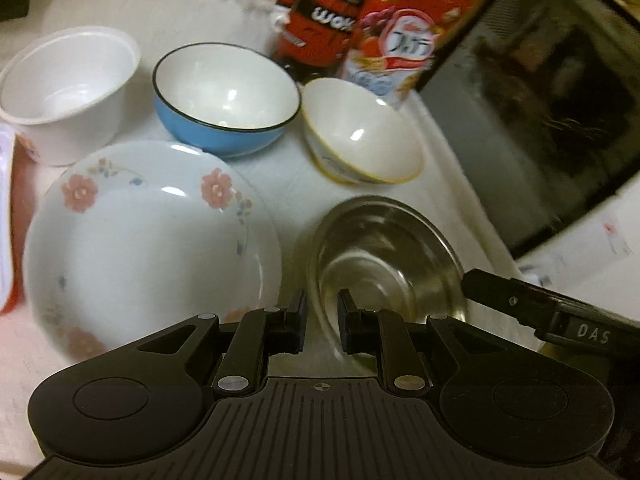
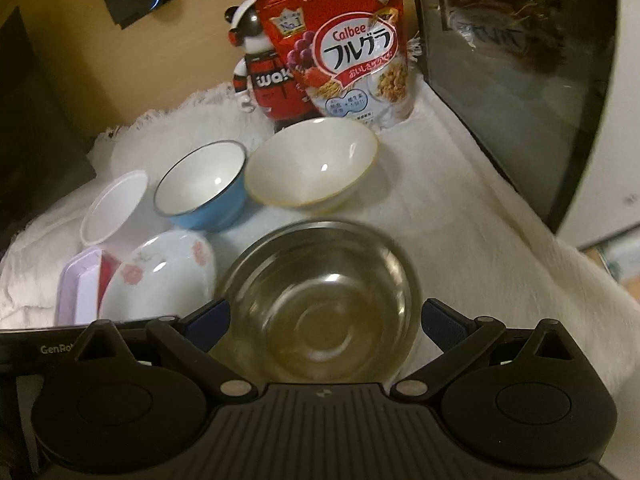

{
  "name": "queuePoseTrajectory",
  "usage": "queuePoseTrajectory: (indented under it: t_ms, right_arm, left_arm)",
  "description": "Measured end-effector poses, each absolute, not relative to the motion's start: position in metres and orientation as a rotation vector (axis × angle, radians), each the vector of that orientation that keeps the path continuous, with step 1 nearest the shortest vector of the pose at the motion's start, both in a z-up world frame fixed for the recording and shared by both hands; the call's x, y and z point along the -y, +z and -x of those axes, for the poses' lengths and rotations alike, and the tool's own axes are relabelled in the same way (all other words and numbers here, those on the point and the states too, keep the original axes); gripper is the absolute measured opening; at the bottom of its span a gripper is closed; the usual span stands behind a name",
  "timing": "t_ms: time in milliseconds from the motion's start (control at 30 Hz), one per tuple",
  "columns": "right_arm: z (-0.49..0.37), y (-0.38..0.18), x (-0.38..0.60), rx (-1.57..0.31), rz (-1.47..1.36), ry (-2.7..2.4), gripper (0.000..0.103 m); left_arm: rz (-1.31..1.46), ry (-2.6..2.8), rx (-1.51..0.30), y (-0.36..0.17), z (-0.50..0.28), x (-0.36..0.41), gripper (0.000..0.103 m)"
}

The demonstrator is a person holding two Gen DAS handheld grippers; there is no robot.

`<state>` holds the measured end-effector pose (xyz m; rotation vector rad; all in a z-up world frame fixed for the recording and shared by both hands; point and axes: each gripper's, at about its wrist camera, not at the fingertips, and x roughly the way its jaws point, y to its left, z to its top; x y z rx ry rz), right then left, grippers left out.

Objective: Organize plates and bowls
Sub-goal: 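Move the right gripper to the steel bowl rim and grasp it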

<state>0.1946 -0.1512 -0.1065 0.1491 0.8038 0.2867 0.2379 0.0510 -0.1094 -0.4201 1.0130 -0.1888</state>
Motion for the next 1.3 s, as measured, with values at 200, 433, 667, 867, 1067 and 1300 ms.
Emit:
queuePoseTrajectory:
  t_ms: [200,433,667,867,1067,1300]
  right_arm:
    - [-0.247,-0.136,0.172,-0.834,-0.048,0.337,0.092]
    - [-0.273,-0.160,0.160,-0.931,0.004,0.431,0.063]
    - [-0.269,-0.147,0.155,-0.930,-0.056,0.390,0.063]
    - [-0.253,-0.114,0.123,-0.842,-0.037,0.438,0.066]
    - [-0.257,-0.115,0.053,-0.872,-0.023,0.587,0.067]
    - [-0.262,-0.140,-0.027,-0.891,0.140,0.643,0.068]
  left_arm:
    - [0.366,-0.095,-1.046,-0.116,-0.257,-0.034,0.019]
    - [0.394,-0.105,-1.161,-0.140,-0.271,-0.025,0.025]
    - [0.414,-0.152,-1.141,-0.121,-0.268,-0.039,0.027]
    - [0.442,-0.104,-1.028,-0.083,-0.238,-0.089,0.030]
    - [0.482,0.044,-1.019,-0.096,-0.227,-0.154,0.029]
    - [0.436,0.151,-1.045,-0.122,-0.224,-0.184,0.026]
